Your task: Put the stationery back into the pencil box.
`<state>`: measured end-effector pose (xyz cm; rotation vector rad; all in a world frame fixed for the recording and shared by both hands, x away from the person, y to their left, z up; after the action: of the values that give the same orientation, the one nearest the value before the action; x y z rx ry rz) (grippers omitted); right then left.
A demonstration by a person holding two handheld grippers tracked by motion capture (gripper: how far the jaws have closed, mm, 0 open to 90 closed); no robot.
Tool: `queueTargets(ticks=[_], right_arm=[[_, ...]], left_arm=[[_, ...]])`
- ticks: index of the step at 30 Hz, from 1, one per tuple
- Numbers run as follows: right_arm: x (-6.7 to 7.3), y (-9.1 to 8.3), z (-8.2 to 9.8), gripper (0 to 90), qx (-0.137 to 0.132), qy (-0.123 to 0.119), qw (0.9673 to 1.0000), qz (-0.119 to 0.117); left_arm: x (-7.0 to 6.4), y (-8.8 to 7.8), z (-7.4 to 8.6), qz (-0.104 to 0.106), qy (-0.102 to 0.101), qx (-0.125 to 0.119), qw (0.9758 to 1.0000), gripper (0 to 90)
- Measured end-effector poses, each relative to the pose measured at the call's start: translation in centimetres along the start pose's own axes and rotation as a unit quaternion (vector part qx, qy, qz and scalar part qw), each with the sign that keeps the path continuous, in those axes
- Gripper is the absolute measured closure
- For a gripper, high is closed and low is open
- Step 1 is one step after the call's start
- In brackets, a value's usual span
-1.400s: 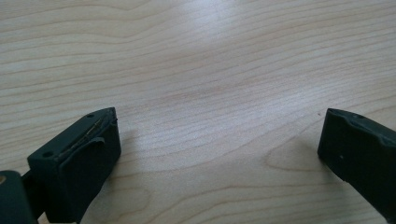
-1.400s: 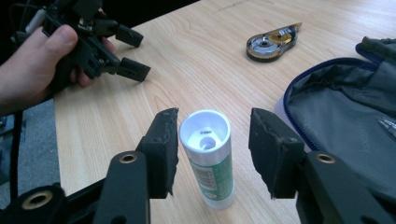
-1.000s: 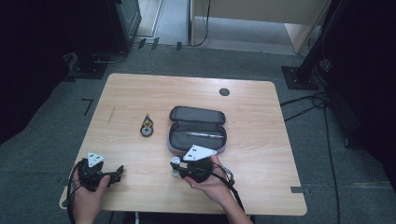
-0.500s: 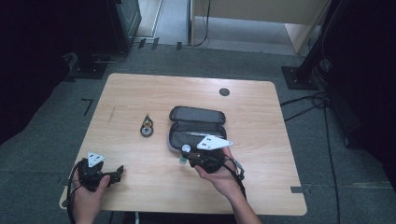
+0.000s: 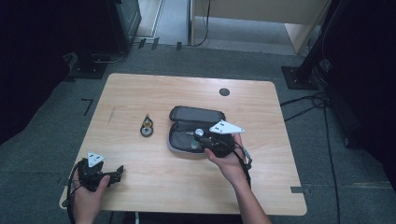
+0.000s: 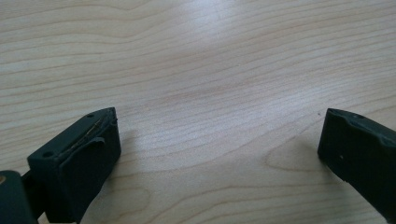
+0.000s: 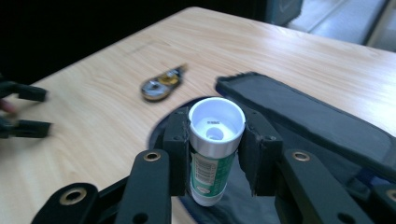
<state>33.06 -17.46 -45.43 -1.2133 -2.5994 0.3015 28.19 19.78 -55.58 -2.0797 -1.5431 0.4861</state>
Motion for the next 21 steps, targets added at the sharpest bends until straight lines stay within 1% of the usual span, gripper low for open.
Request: queueTargets(ticks=[3, 4, 5, 7, 9, 13, 16, 19, 21], right_arm=[[-0.7, 1.1, 0.9, 66.3, 0.011, 0.004, 0.9998, 0.014], [-0.7, 1.1, 0.9, 66.3, 0.011, 0.004, 0.9998, 0.014], [-0.8, 1.6, 1.2, 66.3, 0.015, 0.003, 0.9997, 0.018], [-0.9, 1.8, 1.3, 66.3, 0.016, 0.002, 0.9997, 0.019], [-0.8, 2.4, 1.6, 66.3, 0.016, 0.0, 0.9996, 0.021], [-0.7, 2.9, 1.7, 66.3, 0.013, 0.003, 0.9998, 0.018], [-0.5, 3.3, 1.9, 66.3, 0.011, 0.004, 0.9999, 0.01], [-0.7, 3.2, 2.1, 66.3, 0.014, 0.006, 0.9998, 0.01], [-1.0, 3.0, 2.4, 66.2, 0.017, 0.006, 0.9998, 0.012]], left_arm=[[0.0, 0.0, 0.0, 0.0, 0.0, 0.0, 1.0, 0.0], [0.0, 0.0, 0.0, 0.0, 0.0, 0.0, 1.0, 0.0], [0.0, 0.0, 0.0, 0.0, 0.0, 0.0, 1.0, 0.0], [0.0, 0.0, 0.0, 0.0, 0.0, 0.0, 1.0, 0.0], [0.0, 0.0, 0.0, 0.0, 0.0, 0.0, 1.0, 0.0], [0.0, 0.0, 0.0, 0.0, 0.0, 0.0, 1.0, 0.0], [0.0, 0.0, 0.0, 0.0, 0.001, 0.0, 1.0, 0.0], [0.0, 0.0, 0.0, 0.0, 0.0, 0.0, 1.0, 0.0], [0.0, 0.0, 0.0, 0.0, 0.0, 0.0, 1.0, 0.0]])
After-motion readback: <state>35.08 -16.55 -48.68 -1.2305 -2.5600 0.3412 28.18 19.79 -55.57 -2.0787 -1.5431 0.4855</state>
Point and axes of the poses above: each handheld gripper's, and its own axes: y roughly forward along the jaws, z roughly out of its underside, x roughly to its left, the point moved 5 cm from there along y, roughly forward along the jaws, and after that the axes turned 11 degrees about -x, right-handed, at the moved point
